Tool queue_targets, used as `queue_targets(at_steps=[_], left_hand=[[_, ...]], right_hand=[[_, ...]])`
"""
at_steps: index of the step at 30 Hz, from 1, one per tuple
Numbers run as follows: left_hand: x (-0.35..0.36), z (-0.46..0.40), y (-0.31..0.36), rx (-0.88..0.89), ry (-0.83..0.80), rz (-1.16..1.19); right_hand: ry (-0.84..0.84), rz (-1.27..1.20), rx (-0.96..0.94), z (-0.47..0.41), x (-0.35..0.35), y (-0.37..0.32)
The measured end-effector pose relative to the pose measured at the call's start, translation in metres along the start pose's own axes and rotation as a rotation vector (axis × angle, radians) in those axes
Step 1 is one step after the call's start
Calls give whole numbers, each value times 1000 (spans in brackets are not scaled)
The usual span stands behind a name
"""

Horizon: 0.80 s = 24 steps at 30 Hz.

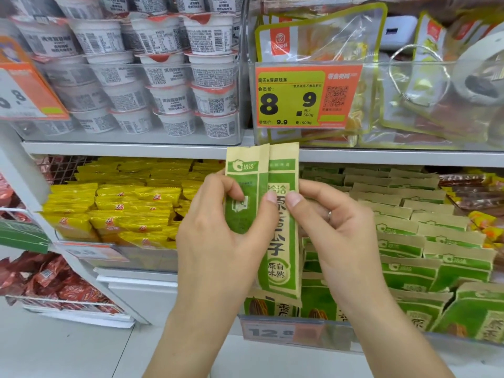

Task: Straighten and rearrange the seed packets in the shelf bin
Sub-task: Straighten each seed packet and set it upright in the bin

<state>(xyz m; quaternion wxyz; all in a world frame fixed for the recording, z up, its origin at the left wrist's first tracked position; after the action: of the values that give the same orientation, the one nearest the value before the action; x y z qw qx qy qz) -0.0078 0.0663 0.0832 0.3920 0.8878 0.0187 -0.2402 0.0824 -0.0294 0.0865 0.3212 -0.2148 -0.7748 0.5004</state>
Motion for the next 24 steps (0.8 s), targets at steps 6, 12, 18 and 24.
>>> queue_targets(at_steps=[6,12,18,24], left_hand=[[-2,1,2,1,6,-38],[-3,0,1,10,-34,-12],[-5,-5,-6,-94,-76,143],[-5,-7,-8,-226,-205,423]], right_hand=[[-26,15,-10,1,3,0],[-28,24,-4,0,2,1],[-30,45,41,-3,1,2],[-65,-34,77,-4,-1,7]])
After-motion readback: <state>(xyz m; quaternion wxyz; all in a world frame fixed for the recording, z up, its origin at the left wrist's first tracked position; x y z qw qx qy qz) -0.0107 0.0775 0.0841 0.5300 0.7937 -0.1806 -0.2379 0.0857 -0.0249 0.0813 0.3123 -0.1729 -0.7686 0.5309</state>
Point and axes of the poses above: each hand's wrist, its own z-axis away from the middle knuckle, its own x-axis out of the palm, y = z × x, the point moved 3 cm from there along -z, towards the middle knuckle, and after that the axes turned 4 degrees about -z, right-handed, at the moved point
